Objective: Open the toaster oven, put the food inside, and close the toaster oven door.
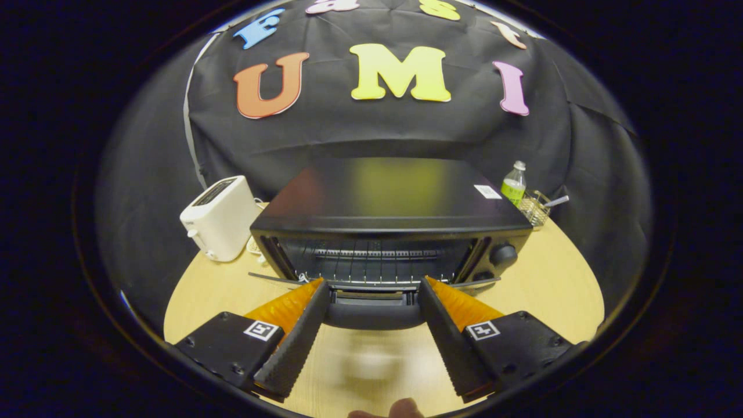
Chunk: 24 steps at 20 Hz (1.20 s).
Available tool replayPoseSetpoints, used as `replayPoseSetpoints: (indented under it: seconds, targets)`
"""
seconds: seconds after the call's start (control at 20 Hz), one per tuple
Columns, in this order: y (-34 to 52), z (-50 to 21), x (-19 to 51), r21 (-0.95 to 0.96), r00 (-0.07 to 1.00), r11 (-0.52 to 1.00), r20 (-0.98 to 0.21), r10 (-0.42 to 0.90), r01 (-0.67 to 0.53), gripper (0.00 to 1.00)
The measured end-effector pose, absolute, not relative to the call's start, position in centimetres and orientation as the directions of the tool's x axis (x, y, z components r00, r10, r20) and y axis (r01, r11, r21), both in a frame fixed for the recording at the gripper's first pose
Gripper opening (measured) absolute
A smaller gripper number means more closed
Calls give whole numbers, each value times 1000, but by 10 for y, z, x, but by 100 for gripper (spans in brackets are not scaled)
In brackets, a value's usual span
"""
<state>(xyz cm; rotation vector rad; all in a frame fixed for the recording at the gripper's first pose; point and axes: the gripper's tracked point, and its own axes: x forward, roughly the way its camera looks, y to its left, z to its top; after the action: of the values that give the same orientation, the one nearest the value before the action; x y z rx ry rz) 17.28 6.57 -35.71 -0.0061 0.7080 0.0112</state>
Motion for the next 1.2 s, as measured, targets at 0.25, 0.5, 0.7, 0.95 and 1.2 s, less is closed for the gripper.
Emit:
replayPoseSetpoints:
  seconds: [0.25,0.5,0.7,0.95,1.2]
  targets:
    - [65,-385,132,-46,712,999,-701,-25,-10,100]
    - [65,-433,98,-23,607,1000,-795,-11,-12,100]
    - [63,-434,87,1,580,999,-814,24,-40,100]
    - [67,-395,76,30,609,995,-789,81,-94,100]
    - [81,-343,63,126,594,971,-773,225,-203,100]
